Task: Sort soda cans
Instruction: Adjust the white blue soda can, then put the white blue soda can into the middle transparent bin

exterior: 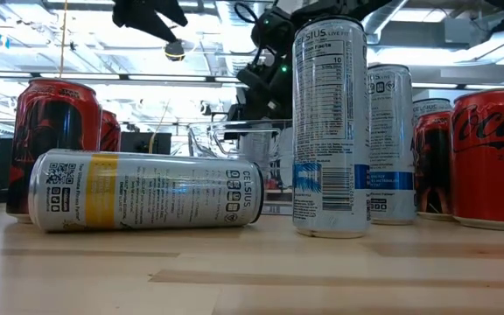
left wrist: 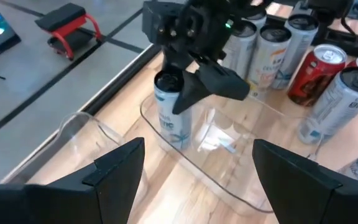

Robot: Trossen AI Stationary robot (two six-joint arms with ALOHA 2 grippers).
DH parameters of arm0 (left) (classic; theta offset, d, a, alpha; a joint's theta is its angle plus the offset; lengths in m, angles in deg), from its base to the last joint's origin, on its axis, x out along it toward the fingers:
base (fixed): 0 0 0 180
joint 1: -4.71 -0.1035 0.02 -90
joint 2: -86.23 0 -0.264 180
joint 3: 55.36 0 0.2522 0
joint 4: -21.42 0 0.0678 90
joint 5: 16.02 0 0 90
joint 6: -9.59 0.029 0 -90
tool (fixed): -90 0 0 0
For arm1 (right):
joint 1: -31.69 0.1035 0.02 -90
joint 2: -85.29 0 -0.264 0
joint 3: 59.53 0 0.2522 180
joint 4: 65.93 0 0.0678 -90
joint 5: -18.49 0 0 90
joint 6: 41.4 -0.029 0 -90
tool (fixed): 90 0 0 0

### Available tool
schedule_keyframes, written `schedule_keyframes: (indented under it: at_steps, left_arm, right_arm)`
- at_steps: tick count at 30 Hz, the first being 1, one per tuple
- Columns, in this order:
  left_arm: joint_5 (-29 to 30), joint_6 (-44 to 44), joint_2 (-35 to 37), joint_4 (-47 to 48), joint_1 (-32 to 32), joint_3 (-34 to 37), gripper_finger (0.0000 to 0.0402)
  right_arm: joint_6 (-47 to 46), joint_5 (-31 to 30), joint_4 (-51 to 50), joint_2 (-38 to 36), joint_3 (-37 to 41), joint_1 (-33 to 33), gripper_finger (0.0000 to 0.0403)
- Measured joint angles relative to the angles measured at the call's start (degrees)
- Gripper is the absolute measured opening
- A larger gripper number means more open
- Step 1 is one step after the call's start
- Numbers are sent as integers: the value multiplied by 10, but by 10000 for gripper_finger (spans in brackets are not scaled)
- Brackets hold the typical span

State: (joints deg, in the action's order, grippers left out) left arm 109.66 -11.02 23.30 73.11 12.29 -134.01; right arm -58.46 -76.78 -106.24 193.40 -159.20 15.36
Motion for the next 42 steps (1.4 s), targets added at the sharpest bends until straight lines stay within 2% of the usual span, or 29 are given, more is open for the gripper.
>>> schedule_keyframes:
  at_steps: [6, 10, 15, 24, 28, 34, 37, 42]
  left_arm:
    - [0, 10, 0, -1, -9, 3, 292]
    - [0, 21, 0, -1, -17, 3, 292]
    - [0, 20, 0, -1, -19, 3, 292]
    - [-26, 14, 0, 27, -19, 3, 292]
    - [-43, 23, 0, 28, -18, 3, 292]
    - [-39, 51, 0, 27, -18, 3, 292]
    - [-38, 52, 0, 22, -21, 3, 292]
    - [-35, 43, 0, 20, -22, 3, 292]
  right_arm:
    - [6, -1, 0, -3, -1, 1, 360]
    - [5, -1, -3, -3, -1, 1, 391]
    - [-22, -10, -23, -34, 0, 1, 394]
    - [-29, -23, -107, -184, 0, 29, 393]
    - [17, -9, -165, -247, 0, 72, 393]
    - [33, 84, -230, -310, 0, 169, 393]
    - [27, 87, -260, -323, 0, 228, 393]
    - [-9, 54, -293, -326, 0, 308, 393]
